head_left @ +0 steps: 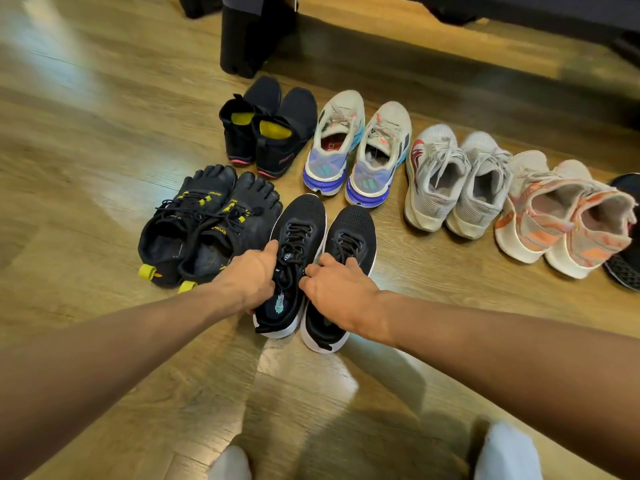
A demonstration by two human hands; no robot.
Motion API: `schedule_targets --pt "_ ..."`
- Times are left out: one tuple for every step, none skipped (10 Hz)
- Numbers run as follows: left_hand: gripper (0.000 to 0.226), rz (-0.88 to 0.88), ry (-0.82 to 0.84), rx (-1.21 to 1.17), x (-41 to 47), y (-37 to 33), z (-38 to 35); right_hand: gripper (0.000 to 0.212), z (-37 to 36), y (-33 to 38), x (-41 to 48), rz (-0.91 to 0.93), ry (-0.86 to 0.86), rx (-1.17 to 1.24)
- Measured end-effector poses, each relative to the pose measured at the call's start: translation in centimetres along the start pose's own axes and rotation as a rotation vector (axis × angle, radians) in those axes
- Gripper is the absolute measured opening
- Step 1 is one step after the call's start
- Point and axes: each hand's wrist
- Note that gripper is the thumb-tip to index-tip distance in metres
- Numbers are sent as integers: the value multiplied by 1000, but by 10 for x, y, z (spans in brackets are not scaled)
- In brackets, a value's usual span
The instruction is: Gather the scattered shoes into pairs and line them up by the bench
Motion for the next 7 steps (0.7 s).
schedule_targets --pt "75 -6 -1 -2 1 1 -2 34 3 2 2 -20 35 12" --pt "74 -12 7 18 1 0 -2 34 11 5 8 -63 85 76" --pt "67 -22 37 34 3 -1 2 32 18 5 13 -79 124 103" --pt "60 -24 103 72 6 -3 14 29 22 2 17 -53 139 116" --pt "40 -47 206 95 12 -6 30 24 28 -3 21 -43 170 112" --pt "26 -26 368 5 11 -7 50 9 39 -5 17 -67 189 192" --pt "25 -23 324 -101 8 -12 81 22 68 -6 13 -144 92 405"
Point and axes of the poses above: each hand's wrist, its own x-axis towards the middle knuckle, its own z-axis out of the back of the hand, y = z × x, and after that the axes turned 14 degrees about x, right-handed
